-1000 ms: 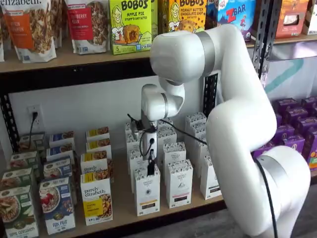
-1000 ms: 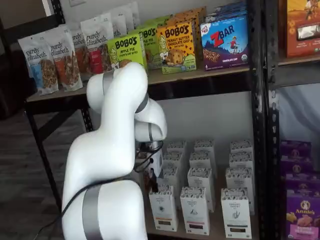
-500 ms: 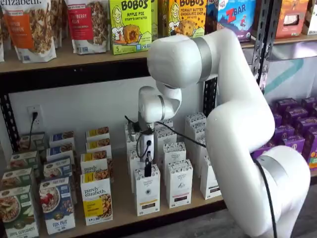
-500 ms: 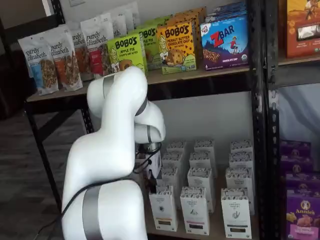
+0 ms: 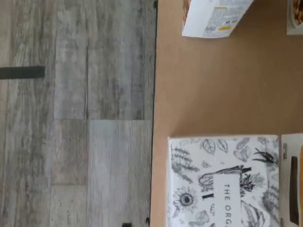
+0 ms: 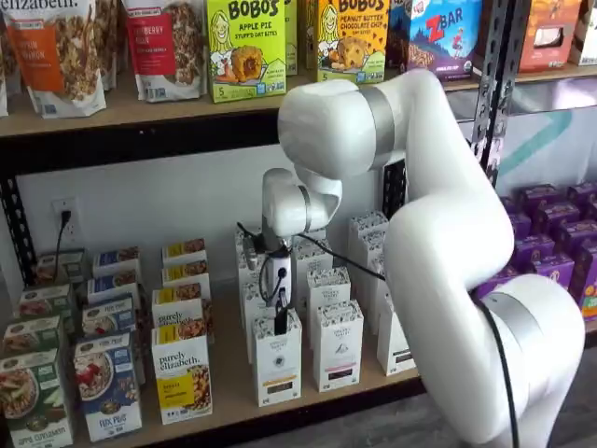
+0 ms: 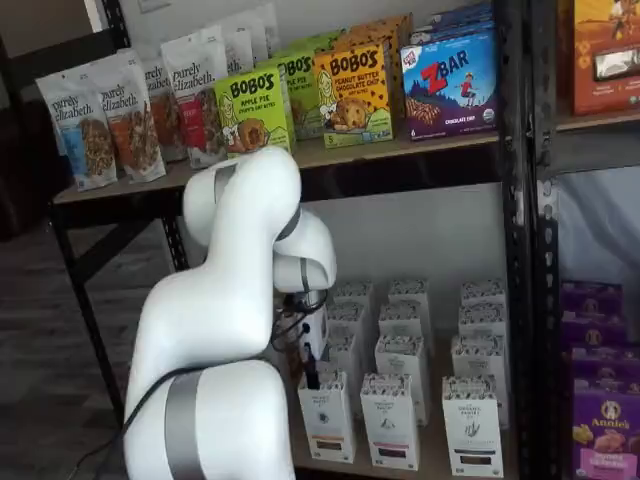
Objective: Pick up the white box with a yellow strip in the middle, on the bottom shelf, the fourth box from the left
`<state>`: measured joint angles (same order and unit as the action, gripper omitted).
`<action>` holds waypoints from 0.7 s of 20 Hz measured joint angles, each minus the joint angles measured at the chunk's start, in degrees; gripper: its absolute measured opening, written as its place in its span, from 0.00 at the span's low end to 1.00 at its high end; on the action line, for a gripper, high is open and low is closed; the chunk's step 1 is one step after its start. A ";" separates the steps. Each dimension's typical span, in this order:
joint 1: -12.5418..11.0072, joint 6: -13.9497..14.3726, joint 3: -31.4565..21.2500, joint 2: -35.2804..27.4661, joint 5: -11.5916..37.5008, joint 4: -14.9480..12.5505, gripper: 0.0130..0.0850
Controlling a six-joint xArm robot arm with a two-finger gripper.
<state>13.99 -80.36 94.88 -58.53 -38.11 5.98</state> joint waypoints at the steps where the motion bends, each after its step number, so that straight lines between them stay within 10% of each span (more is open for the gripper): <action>1: -0.09 0.08 0.78 -0.61 -0.26 -0.18 1.00; 14: -0.67 1.28 6.94 -5.60 -3.12 -2.25 1.00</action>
<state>13.33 -79.08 101.82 -64.13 -41.23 3.72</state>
